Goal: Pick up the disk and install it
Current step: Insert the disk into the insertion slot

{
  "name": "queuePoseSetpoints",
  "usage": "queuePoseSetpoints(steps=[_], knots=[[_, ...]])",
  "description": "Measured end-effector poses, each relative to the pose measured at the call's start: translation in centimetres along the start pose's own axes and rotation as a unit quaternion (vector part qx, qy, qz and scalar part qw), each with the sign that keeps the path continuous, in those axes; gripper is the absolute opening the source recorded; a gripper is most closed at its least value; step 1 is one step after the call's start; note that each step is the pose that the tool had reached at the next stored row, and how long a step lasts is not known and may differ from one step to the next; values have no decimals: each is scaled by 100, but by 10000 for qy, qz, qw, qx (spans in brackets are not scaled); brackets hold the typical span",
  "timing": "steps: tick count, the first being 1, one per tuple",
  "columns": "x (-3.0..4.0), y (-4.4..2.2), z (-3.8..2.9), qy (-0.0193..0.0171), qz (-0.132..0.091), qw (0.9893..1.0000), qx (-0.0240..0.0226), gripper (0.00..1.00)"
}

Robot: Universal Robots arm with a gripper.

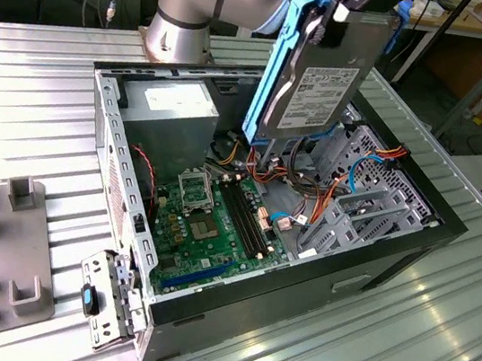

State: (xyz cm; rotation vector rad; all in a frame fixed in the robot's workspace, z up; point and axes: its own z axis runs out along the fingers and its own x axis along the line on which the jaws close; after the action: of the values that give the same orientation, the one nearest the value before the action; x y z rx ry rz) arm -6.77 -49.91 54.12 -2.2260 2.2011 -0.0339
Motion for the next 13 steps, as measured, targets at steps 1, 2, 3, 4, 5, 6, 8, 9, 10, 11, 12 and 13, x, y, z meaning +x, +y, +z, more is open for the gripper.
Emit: queuePoseSetpoints(steps=[1,2,3,4,5,6,8,9,10,11,12,13], knots=[[0,-33,1,0,0,10000,0,36],[1,-96,4,0,-1,10000,0,36],[2,-152,6,0,-1,10000,0,36],[3,-227,9,0,-1,10000,0,36],[3,-280,11,0,-1,10000,0,36],[4,-311,13,0,-1,10000,0,36],[4,-361,15,0,-2,10000,0,36],[4,-382,15,0,-2,10000,0,36],[5,-413,17,0,-1,10000,0,36],[5,-432,18,0,-1,10000,0,36],[5,-456,19,0,-1,10000,0,36],[5,-472,20,0,-1,10000,0,36]])
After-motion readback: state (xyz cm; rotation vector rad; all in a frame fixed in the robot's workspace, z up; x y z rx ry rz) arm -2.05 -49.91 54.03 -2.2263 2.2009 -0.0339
